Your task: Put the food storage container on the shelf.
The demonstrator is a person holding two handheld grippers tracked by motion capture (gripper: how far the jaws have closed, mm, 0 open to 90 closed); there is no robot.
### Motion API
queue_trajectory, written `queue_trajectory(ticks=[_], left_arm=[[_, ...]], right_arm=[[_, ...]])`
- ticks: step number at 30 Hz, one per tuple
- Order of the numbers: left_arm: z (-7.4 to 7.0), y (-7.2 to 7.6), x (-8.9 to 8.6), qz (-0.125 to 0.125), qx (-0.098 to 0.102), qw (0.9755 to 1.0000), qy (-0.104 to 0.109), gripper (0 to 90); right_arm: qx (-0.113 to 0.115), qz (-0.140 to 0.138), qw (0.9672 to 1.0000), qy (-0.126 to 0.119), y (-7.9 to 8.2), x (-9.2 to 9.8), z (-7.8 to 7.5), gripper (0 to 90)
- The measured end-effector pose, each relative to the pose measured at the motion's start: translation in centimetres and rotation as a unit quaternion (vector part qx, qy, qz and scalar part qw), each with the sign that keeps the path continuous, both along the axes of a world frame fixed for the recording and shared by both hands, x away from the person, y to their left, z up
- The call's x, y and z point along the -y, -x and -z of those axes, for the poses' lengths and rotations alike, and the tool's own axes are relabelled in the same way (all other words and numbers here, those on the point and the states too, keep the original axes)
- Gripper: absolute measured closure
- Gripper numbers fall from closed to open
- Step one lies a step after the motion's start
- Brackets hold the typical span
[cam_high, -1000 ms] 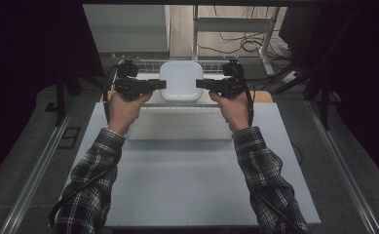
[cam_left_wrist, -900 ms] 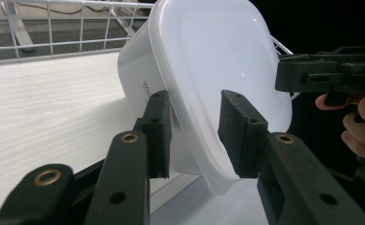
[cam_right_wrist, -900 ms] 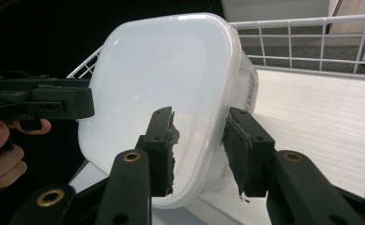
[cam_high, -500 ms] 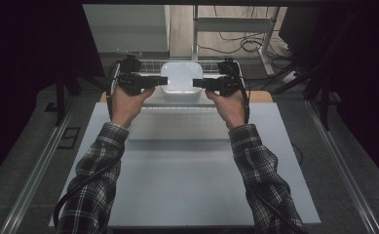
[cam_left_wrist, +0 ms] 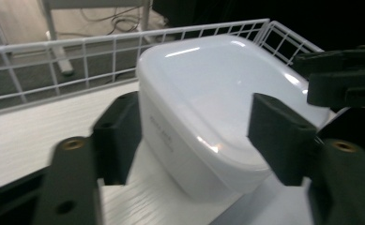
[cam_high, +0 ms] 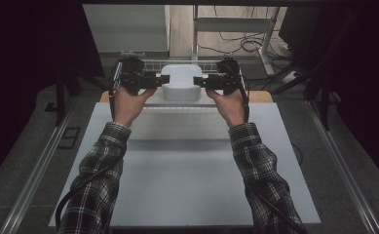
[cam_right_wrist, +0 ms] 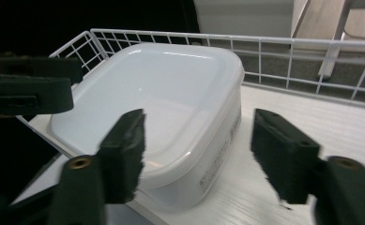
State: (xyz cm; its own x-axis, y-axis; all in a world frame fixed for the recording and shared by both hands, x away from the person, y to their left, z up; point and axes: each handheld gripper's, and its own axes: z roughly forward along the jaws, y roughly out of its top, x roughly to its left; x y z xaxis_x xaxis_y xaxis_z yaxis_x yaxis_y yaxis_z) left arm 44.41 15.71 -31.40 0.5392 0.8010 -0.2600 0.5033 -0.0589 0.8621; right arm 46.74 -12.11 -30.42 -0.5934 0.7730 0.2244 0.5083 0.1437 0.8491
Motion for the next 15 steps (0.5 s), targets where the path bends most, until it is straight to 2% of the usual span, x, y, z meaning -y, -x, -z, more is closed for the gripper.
queue_trajectory(ticks=[1,2,3,5,7,10,13,14,15], left_arm=[[0.1,0.0,0.0,0.02,-0.002,0.9997,0.011,23.1],[0.1,0.0,0.0,0.02,-0.002,0.9997,0.011,19.9],[0.2,0.2,0.1,0.035,0.004,0.9993,0.01,16.6],[0.2,0.6,0.2,0.043,0.011,0.999,0.006,9.4],[0.2,0.9,0.2,0.053,0.016,0.9984,0.009,5.9],[0.2,1.2,0.3,0.057,0.023,0.9981,0.007,3.9],[0.4,2.0,0.4,0.066,0.035,0.9971,-0.011,3.4],[0.4,2.0,0.4,0.066,0.035,0.9971,-0.011,3.4],[0.6,2.4,0.5,0.069,0.044,0.9965,-0.017,3.4]], right_arm=[[0.008,-0.013,0.9999,0.002,0.0,-0.1,0.1,17.0],[0.008,-0.013,0.9999,0.002,0.0,-0.1,0.1,17.0],[0.01,-0.027,0.9996,-0.001,0.0,-0.2,0.3,7.0],[0.018,-0.03,0.9993,0.014,0.4,-0.5,0.4,2.9],[0.033,-0.041,0.9982,0.03,0.9,-0.6,0.6,1.2],[0.039,-0.046,0.9976,0.033,1.3,-0.5,0.7,0.4],[0.042,-0.057,0.9969,0.034,1.9,-0.2,0.7,0.0],[0.044,-0.058,0.9967,0.036,2.0,-0.2,0.7,0.0],[0.043,-0.059,0.9966,0.037,2.2,-0.1,0.7,0.0]])
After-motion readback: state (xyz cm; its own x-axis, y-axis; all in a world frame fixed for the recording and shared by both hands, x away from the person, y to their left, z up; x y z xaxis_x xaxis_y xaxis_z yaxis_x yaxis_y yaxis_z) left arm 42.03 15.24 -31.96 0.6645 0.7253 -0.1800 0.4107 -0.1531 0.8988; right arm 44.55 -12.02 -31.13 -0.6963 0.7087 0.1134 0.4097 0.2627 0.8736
